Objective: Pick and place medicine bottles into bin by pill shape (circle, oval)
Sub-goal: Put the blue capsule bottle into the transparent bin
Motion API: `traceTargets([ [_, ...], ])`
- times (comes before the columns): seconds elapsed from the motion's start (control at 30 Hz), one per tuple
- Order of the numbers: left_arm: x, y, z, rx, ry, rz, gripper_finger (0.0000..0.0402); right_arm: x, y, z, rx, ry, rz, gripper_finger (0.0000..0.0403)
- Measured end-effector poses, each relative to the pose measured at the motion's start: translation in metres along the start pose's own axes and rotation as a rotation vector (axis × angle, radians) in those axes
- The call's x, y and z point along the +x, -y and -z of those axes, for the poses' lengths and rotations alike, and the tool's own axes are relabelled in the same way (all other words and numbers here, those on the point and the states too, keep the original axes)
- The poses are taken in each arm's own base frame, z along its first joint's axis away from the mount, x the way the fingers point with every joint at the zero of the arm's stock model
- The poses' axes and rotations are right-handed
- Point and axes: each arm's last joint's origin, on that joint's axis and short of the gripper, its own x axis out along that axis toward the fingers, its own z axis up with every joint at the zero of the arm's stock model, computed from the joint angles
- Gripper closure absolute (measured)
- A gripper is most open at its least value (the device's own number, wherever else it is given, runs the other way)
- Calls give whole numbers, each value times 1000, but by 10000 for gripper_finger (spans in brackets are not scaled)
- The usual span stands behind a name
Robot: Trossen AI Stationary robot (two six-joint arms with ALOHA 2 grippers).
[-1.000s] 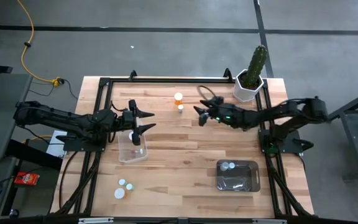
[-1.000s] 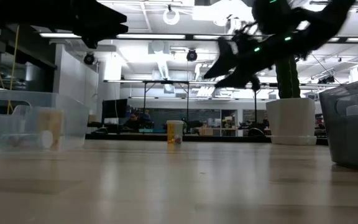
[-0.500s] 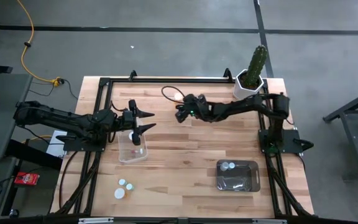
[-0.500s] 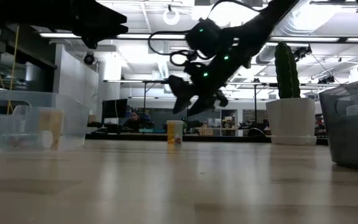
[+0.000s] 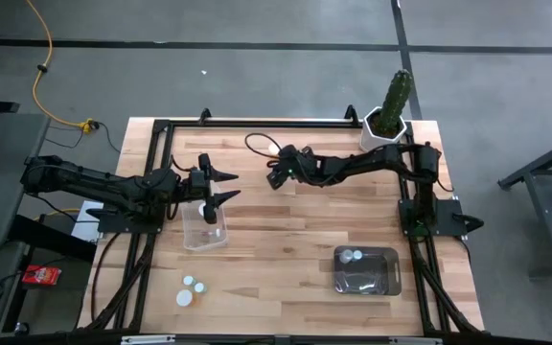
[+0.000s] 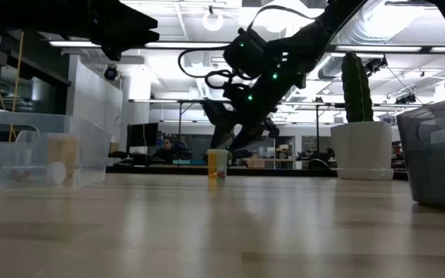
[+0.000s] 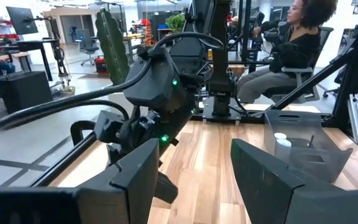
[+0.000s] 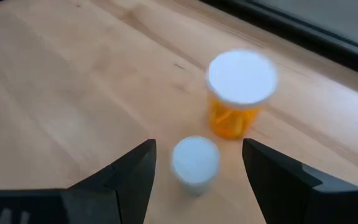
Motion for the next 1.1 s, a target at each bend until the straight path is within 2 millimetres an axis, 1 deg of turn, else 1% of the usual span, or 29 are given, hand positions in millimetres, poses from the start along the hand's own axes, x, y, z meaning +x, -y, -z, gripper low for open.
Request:
traceTargets([
  [0.27,0,0,0,-17,0,0,213,1,5,0,23,0,38,169],
  [0.5,0,0,0,-17,0,0,213,2,4,3,16,-39,1,169],
  [1.0,0,0,0,-17,0,1,213,4,8,3,15,-43,29,170],
  [1.1,0,0,0,-17,0,1,213,4,9,2,15,-34,46,181],
])
